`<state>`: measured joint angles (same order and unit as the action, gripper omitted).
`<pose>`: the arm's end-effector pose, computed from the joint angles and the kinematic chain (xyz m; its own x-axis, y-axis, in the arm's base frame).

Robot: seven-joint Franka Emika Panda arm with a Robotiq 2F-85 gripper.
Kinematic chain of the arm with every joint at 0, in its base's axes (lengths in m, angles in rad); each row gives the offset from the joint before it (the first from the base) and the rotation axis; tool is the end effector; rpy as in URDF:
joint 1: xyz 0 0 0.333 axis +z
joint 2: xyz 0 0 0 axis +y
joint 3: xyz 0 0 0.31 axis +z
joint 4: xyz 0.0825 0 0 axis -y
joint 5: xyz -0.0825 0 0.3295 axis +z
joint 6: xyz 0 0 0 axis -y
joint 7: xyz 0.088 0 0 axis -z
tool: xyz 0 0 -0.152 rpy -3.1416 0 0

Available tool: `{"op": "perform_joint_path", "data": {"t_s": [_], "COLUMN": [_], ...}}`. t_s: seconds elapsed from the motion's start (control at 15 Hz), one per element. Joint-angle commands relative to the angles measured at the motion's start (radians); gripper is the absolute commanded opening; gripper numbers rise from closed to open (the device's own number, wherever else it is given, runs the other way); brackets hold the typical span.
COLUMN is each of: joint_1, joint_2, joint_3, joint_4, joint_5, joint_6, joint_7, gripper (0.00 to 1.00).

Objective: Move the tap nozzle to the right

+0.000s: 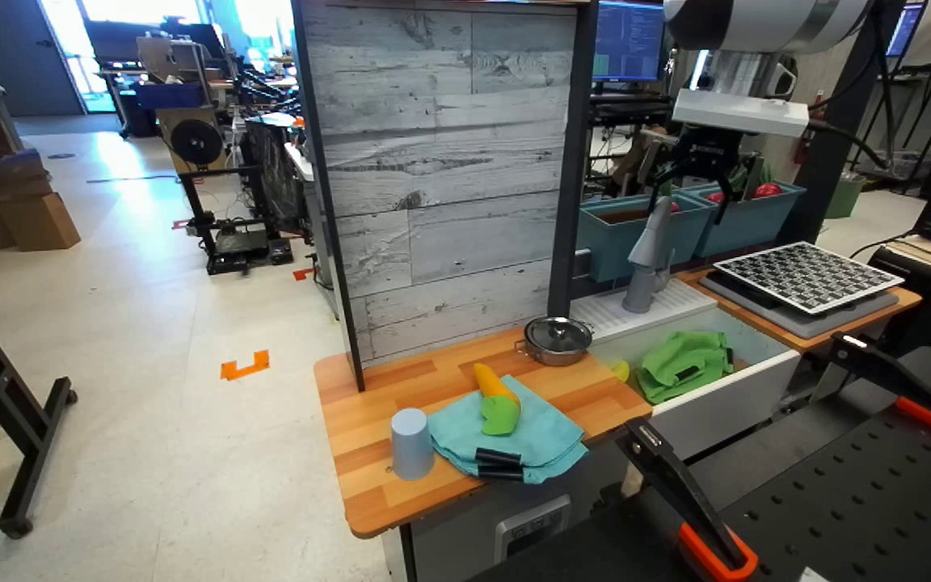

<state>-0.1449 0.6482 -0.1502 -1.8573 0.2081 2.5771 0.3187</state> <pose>0.5898 -0.1736 0.1729 0.7277 -0.6826 0.0666 -0.6801 -0.7308 -0.0585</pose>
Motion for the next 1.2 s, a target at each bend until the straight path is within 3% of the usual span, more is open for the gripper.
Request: {"op": "perform_joint_path", "data": {"t_s": [0.0, 0.73, 1.13], "joint_1": [-0.02, -0.029, -0.061], "joint_2": [-0.036, -0.072, -0.147], "joint_3": [-0.055, 0.015, 0.048], "joint_4": [-0.031, -0.088, -0.174], "joint_5": [-0.051, -0.005, 0.029], "joint_6": [-0.027, 0.054, 0.104], "joint_7": [-0.039, -0.134, -0.201], "gripper": [1.0, 1.0, 1.0]}}
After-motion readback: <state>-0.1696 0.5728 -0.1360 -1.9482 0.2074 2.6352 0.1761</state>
